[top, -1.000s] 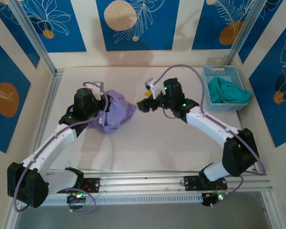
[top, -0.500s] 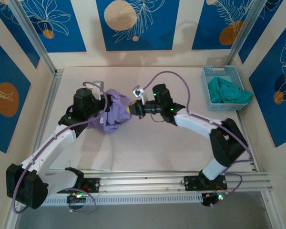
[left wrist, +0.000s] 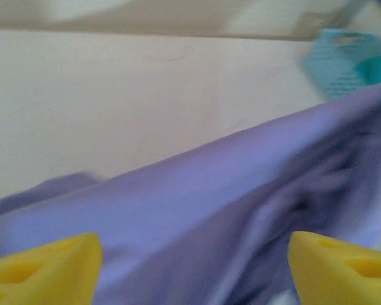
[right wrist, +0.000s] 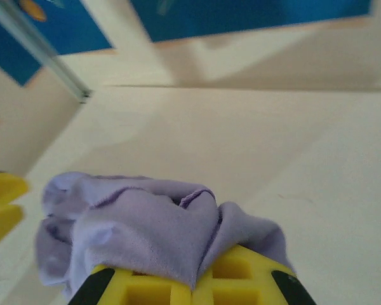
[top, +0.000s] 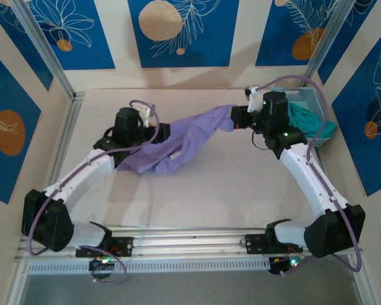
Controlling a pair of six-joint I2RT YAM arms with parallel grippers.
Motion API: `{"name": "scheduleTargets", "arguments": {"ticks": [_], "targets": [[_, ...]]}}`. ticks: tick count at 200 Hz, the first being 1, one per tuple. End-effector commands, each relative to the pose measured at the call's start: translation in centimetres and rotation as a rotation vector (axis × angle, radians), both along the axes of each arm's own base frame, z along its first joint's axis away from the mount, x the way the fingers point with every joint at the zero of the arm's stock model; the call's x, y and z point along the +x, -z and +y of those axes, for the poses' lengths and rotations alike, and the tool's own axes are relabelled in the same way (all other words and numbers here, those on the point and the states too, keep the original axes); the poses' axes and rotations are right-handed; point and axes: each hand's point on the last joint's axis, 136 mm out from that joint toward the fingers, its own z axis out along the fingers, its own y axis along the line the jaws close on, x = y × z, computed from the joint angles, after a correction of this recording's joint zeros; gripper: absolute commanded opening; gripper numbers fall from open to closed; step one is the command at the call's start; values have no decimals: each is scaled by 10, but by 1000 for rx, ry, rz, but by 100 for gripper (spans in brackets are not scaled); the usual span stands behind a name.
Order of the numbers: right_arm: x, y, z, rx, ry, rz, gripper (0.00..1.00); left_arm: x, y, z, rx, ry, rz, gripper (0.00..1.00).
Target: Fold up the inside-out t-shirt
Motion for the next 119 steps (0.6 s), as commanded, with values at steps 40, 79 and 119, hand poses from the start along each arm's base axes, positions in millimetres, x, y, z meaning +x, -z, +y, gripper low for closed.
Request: {"name": "scheduleTargets", "arguments": {"ticks": [40, 79, 119], "targets": [[7, 55, -16, -39, 44, 169, 0, -17, 118, 73, 174, -225, 298, 77], [9, 67, -12, -35, 29, 193, 0, -16, 160, 58, 129, -195, 394, 60], [13, 48, -23, -73, 59, 156, 0, 0, 130, 56, 100, -206, 301, 0]]}}
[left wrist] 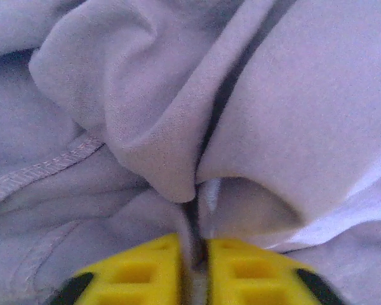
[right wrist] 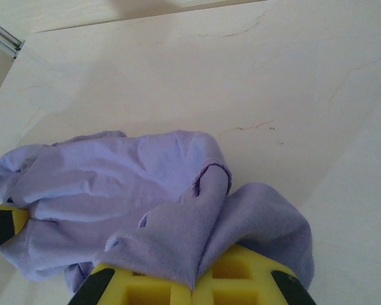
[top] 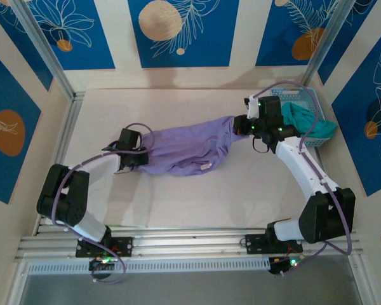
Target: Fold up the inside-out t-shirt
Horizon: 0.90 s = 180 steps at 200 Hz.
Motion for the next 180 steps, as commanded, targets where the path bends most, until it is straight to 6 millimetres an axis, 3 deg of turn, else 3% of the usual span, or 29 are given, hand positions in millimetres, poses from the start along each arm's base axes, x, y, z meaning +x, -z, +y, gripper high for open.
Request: {"name": "scheduleTargets", "arguments": {"ticks": [1, 16, 36, 63, 83, 102, 135, 158, 180], "targets": [[3, -23, -8, -24, 11, -48, 0, 17, -41, -5, -37, -7, -127, 0], [2, -53, -19, -28, 31, -108, 0, 23, -96, 1, -36, -24, -260, 0], [-7, -114, -33, -5, 57, -236, 0, 22, -201, 8, -80, -49, -497, 0], [-35, -200, -52, 16, 93, -432, 0, -1, -343, 26, -122, -93, -797, 0], [-56, -241, -59, 8, 98, -531, 0, -22, -412, 37, -128, -109, -938, 0], [-72, -264, -60, -6, 88, -580, 0, -39, -452, 43, -126, -103, -1006, 0], [-101, -290, -62, -14, 79, -661, 0, -78, -495, 53, -140, -87, -1100, 0], [-119, -304, -60, -4, 71, -708, 0, -97, -512, 59, -149, -90, -1142, 0], [-137, -317, -61, -9, 69, -755, 0, -109, -518, 51, -187, -34, -1141, 0]]}}
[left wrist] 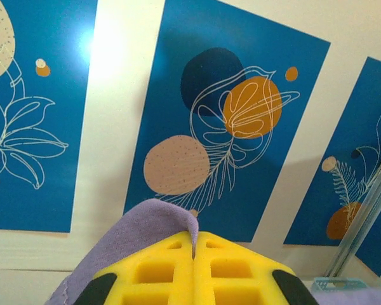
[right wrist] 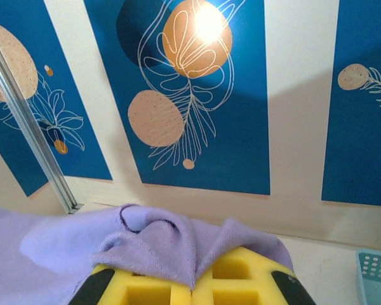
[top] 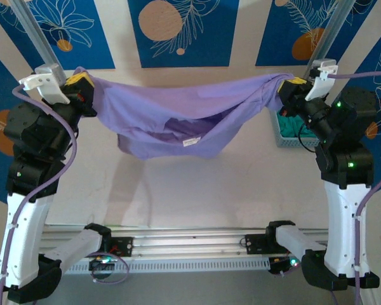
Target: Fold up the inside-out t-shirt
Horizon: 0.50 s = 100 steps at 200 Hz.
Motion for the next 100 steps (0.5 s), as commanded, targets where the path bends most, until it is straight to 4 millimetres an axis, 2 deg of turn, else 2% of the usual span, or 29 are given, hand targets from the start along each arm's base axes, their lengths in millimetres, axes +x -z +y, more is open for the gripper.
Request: {"name": "scheduleTargets", "arguments": {"ticks": [1, 21, 42, 59, 67, 78, 87, 100], "targets": [[-27, -21, -1, -21, -5, -74, 0, -22, -16, -2, 15, 44, -34, 0], [-48, -31, -6, -34, 25, -117, 0, -43, -24, -2, -9, 86, -66, 0], [-70, -38, -12, -41, 61, -159, 0, -68, -31, 6, -36, 86, -115, 0], [-79, -41, -15, -35, 72, -176, 0, -77, -31, 10, -51, 84, -133, 0], [-77, -41, -14, -30, 69, -175, 0, -72, -27, 11, -52, 72, -125, 0], [-68, -39, -12, -24, 59, -168, 0, -55, -17, 12, -42, 35, -92, 0], [-54, -36, -10, -21, 47, -150, 0, -33, -5, 12, -19, -8, -46, 0], [-23, -26, -9, -24, 46, -102, 0, 7, 16, 11, 32, -77, 30, 0]]}}
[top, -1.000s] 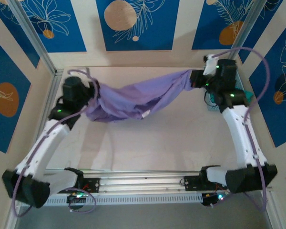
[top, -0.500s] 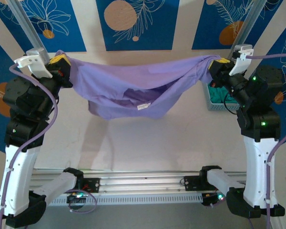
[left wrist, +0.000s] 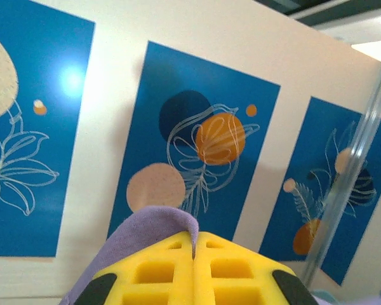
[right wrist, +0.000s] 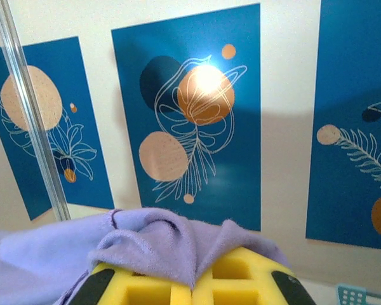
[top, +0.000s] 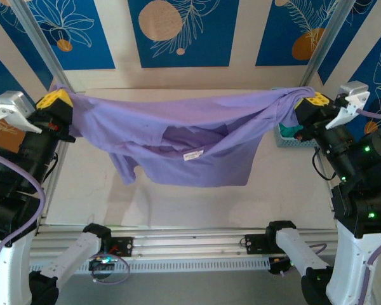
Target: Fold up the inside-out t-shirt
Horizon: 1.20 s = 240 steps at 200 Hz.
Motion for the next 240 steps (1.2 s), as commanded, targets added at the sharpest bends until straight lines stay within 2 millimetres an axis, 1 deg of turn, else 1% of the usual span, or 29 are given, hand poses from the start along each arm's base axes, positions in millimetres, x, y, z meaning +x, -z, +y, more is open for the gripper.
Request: {"name": "scheduleTargets", "arguments": {"ticks": [1, 11, 17, 23, 30, 35, 38, 46, 49, 51, 53, 56, 63, 70, 78, 90, 97, 104, 117, 121, 137, 150, 162, 174, 189, 196, 213, 224, 240], "targets": [[57, 15, -1, -4, 17, 75, 0, 79, 43, -5, 68, -121, 150, 0], [88, 27, -1, -4, 21, 114, 0, 117, 64, -6, 117, -179, 215, 0], [111, 38, -1, -3, 24, 143, 0, 140, 77, -6, 144, -211, 247, 0], [134, 50, -2, 1, 33, 174, 0, 167, 95, -6, 167, -239, 295, 0], [167, 70, -3, 5, 47, 232, 0, 198, 116, -5, 185, -258, 351, 0], [190, 86, -4, 7, 57, 274, 0, 224, 137, -4, 198, -276, 406, 0], [205, 97, -4, 8, 61, 304, 0, 236, 145, -2, 201, -288, 430, 0], [243, 129, -5, 12, 75, 397, 4, 274, 182, 0, 214, -299, 522, 0], [256, 141, -5, 14, 79, 435, 6, 286, 192, 1, 214, -301, 553, 7], [263, 147, -6, 16, 82, 453, 7, 295, 206, 2, 220, -301, 589, 12], [272, 157, -6, 17, 86, 482, 9, 301, 211, 2, 218, -301, 605, 18], [283, 169, -6, 17, 88, 518, 12, 312, 223, 3, 221, -302, 643, 26], [305, 194, -7, 15, 99, 589, 19, 332, 254, 3, 221, -287, 728, 39], [323, 219, -9, 12, 118, 658, 28, 347, 276, 3, 221, -270, 793, 51], [336, 245, -11, 0, 129, 728, 34, 357, 299, 1, 226, -254, 853, 59], [343, 279, -13, -32, 150, 826, 39, 359, 323, 1, 237, -242, 914, 68], [340, 296, -12, -53, 152, 868, 42, 354, 336, 2, 240, -236, 945, 73], [332, 310, -9, -62, 147, 903, 43, 346, 343, -1, 235, -217, 955, 76], [310, 338, -2, -51, 131, 973, 46, 321, 357, -7, 198, -171, 971, 81], [301, 346, 2, -43, 120, 991, 46, 311, 365, -10, 179, -153, 978, 82], [257, 382, 21, -7, 86, 1088, 49, 270, 386, -25, 93, -72, 974, 84], [218, 412, 41, 12, 36, 1174, 50, 234, 410, -33, 86, -43, 1001, 84], [183, 438, 56, 10, 12, 1258, 51, 202, 434, -32, 103, -46, 1050, 85], [154, 459, 68, 1, 4, 1330, 51, 177, 454, -27, 100, -61, 1095, 84], [122, 477, 80, -18, -1, 1404, 51, 153, 464, -31, 108, -37, 1120, 83], [109, 485, 82, -41, 8, 1428, 52, 142, 463, -41, 128, 9, 1113, 83], [82, 498, 86, -95, 30, 1464, 52, 114, 456, -84, 244, 174, 1054, 83], [71, 510, 81, -104, 61, 1499, 52, 94, 456, -107, 313, 247, 1023, 83], [63, 524, 70, -112, 113, 1541, 52, 77, 459, -132, 330, 331, 989, 82]]}}
